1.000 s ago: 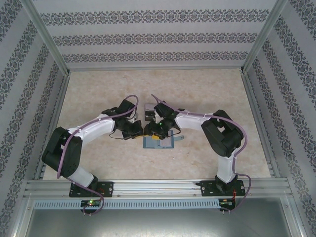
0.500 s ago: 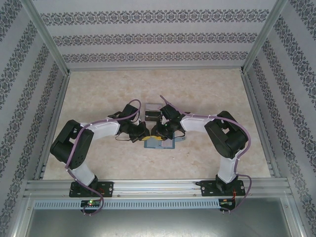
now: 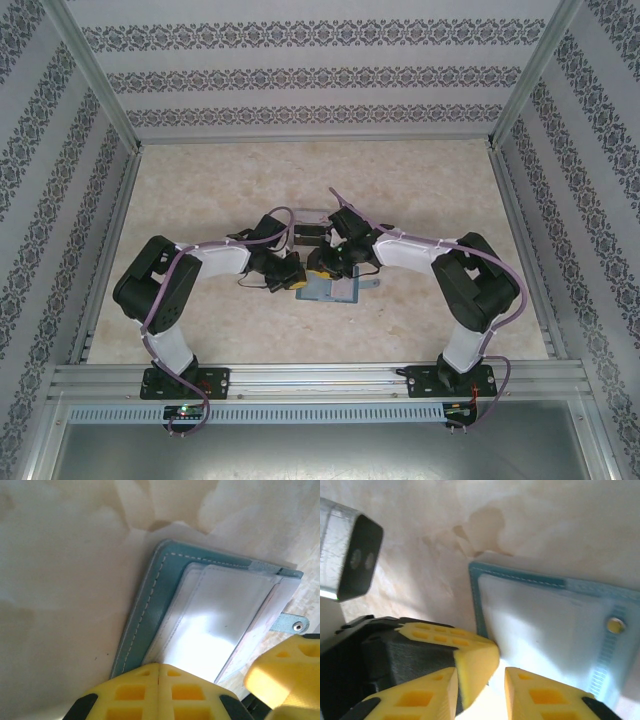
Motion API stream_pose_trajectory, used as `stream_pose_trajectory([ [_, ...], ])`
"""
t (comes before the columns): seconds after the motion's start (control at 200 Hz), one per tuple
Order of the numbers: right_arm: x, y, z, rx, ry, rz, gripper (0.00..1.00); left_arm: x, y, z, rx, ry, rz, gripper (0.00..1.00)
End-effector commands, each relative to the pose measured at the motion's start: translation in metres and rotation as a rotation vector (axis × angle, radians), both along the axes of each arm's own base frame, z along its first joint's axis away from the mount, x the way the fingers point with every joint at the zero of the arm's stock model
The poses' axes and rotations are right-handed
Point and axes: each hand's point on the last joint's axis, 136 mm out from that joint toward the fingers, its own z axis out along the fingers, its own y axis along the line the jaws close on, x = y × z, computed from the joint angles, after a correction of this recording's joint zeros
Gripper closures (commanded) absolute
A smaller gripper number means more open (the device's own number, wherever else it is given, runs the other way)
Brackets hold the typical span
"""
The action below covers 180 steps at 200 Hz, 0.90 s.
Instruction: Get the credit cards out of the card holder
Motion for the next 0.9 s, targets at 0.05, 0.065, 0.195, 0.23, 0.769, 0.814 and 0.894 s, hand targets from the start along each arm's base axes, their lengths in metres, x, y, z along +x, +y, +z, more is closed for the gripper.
stream_pose_trajectory([
  [0.05, -0.011, -0.01, -0.001, -0.057, 0.019, 0.069, 0.78, -0.01, 0.017, -0.01, 0.129, 0.024, -0.019, 1.0],
  [0.065, -0.011, -0.01, -0.002, -0.06, 0.019, 0.075, 0.79, -0.009, 0.017, -0.008, 0.13, 0.02, -0.02, 1.0],
  [0.195, -0.016, -0.004, -0.011, -0.058, 0.041, 0.107, 0.82, -0.002, 0.014, 0.011, 0.117, -0.014, -0.022, 1.0],
  [0.23, -0.016, -0.003, -0.016, -0.061, 0.049, 0.111, 0.84, -0.001, 0.012, 0.017, 0.108, -0.024, -0.021, 1.0],
  [0.769, -0.018, -0.008, 0.007, -0.021, -0.003, 0.083, 0.88, 0.03, -0.03, 0.042, -0.029, -0.072, -0.008, 1.0],
  [0.814, -0.019, -0.013, 0.011, -0.023, -0.009, 0.073, 0.88, 0.031, -0.034, 0.041, -0.051, -0.065, -0.009, 1.0],
  [0.894, -0.024, -0.023, 0.011, -0.034, 0.002, 0.054, 0.88, 0.032, -0.045, 0.04, -0.092, -0.053, -0.018, 1.0],
])
